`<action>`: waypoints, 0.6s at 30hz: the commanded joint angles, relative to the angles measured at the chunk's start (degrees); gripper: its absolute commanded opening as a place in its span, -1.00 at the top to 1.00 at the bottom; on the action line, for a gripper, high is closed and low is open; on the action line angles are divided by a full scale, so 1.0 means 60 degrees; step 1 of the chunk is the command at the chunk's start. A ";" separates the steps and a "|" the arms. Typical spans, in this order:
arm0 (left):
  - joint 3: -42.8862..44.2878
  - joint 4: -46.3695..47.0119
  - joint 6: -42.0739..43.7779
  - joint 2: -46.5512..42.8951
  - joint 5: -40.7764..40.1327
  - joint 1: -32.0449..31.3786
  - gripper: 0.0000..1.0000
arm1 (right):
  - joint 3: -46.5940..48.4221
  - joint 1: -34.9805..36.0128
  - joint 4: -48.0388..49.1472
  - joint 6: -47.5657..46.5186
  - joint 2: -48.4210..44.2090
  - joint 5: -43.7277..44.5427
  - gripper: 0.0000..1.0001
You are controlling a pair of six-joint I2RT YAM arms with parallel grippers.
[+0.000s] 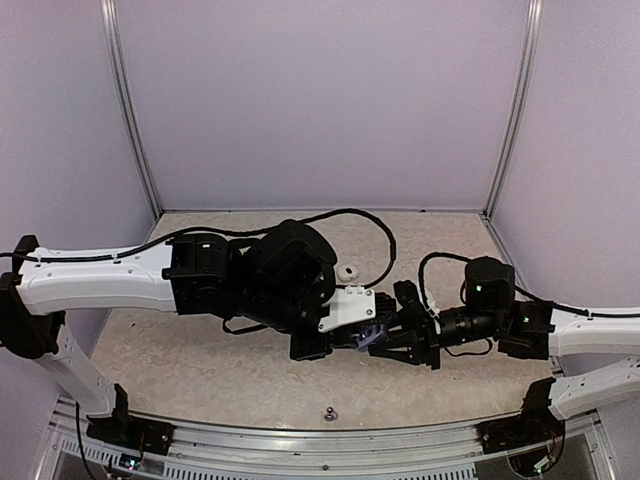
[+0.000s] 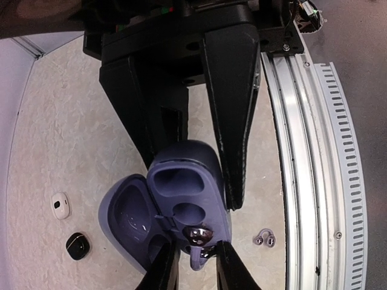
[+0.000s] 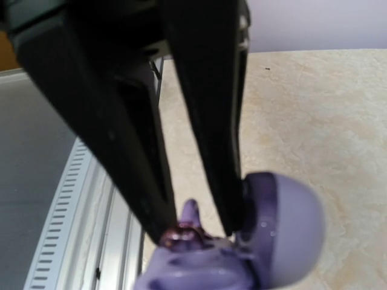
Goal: Insert the wireless bluetooth earbuds into the charging case
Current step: Insert the left earbud into the left side groove of the charging case, then adjust the left earbud in the left side groove of the charging case.
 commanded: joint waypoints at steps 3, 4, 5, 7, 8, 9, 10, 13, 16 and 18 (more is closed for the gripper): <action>-0.0132 0.0298 -0.0015 -0.0320 -0.0023 0.0149 0.45 | 0.0147 0.0184 0.0810 0.0003 -0.0251 -0.0280 1.00; -0.0202 0.0446 -0.0007 -0.0377 0.0099 0.0138 0.42 | 0.0128 0.0185 0.0828 0.0017 -0.0258 -0.0238 1.00; -0.0291 0.0569 0.0031 -0.0520 0.0113 0.0116 0.38 | 0.0111 0.0186 0.0853 0.0041 -0.0275 -0.0201 1.00; -0.0544 0.0917 0.0098 -0.0721 -0.0033 0.0066 0.26 | 0.0095 0.0186 0.0876 0.0072 -0.0300 -0.0126 1.00; -0.0647 0.1053 0.0133 -0.0818 -0.0050 0.0047 0.23 | 0.0083 0.0186 0.0888 0.0079 -0.0308 -0.0105 1.00; -0.0742 0.1196 0.0156 -0.0952 -0.0056 0.0035 0.21 | 0.0073 0.0186 0.0902 0.0087 -0.0332 -0.0113 1.00; -0.0822 0.1331 0.0181 -0.1046 -0.0053 0.0019 0.20 | 0.0070 0.0186 0.0917 0.0094 -0.0336 -0.0107 1.00; -0.1161 0.1825 0.0327 -0.1300 -0.0054 -0.0058 0.15 | 0.0050 0.0186 0.0932 0.0131 -0.0338 -0.0117 1.00; -0.1436 0.2309 0.0449 -0.1621 -0.0377 -0.0163 0.10 | 0.0038 0.0185 0.0936 0.0166 -0.0346 -0.0094 1.00; -0.1557 0.2585 0.0353 -0.1782 -0.0540 -0.0188 0.08 | 0.0036 0.0184 0.0921 0.0182 -0.0370 -0.0032 1.00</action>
